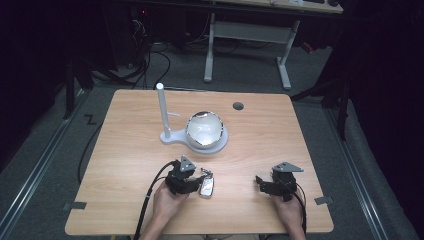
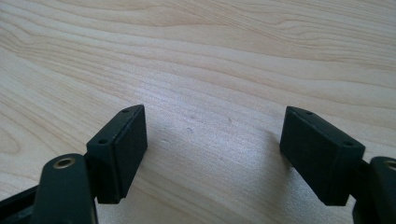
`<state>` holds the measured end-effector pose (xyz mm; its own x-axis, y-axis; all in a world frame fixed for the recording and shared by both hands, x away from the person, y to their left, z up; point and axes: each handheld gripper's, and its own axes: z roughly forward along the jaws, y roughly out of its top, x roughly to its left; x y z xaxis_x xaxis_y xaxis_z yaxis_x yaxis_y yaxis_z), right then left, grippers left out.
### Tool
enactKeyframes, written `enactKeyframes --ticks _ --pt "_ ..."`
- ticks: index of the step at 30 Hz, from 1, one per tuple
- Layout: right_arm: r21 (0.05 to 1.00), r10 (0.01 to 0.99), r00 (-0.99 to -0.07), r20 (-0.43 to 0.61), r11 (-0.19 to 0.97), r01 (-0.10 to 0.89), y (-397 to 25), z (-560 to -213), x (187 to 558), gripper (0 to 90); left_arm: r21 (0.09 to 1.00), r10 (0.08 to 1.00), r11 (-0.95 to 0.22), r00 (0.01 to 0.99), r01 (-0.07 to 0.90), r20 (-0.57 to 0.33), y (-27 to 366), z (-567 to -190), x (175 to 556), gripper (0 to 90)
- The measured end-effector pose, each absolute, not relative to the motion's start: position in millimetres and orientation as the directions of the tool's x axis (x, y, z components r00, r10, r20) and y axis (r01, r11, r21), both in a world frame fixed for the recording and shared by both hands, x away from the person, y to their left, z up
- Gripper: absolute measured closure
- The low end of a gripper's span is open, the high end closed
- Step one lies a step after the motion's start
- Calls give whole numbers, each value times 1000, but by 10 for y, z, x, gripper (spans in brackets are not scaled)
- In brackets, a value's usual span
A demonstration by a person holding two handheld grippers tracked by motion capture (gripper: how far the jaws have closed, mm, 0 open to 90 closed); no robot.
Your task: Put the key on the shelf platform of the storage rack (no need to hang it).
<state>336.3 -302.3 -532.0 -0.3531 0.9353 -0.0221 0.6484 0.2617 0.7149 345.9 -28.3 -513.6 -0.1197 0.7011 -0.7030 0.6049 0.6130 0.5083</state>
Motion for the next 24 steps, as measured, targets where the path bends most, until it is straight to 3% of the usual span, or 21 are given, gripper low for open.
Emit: enactKeyframes --ticks 9,24 --pt "715 935 -353 -22 262 648 -3023 -5320 3363 234 488 685 628 -133 607 -716 -337 -5154 3510 592" --pt "715 935 -353 -22 262 648 -3023 -5320 3363 234 529 726 581 -102 618 -680 -477 -5192 3570 687"
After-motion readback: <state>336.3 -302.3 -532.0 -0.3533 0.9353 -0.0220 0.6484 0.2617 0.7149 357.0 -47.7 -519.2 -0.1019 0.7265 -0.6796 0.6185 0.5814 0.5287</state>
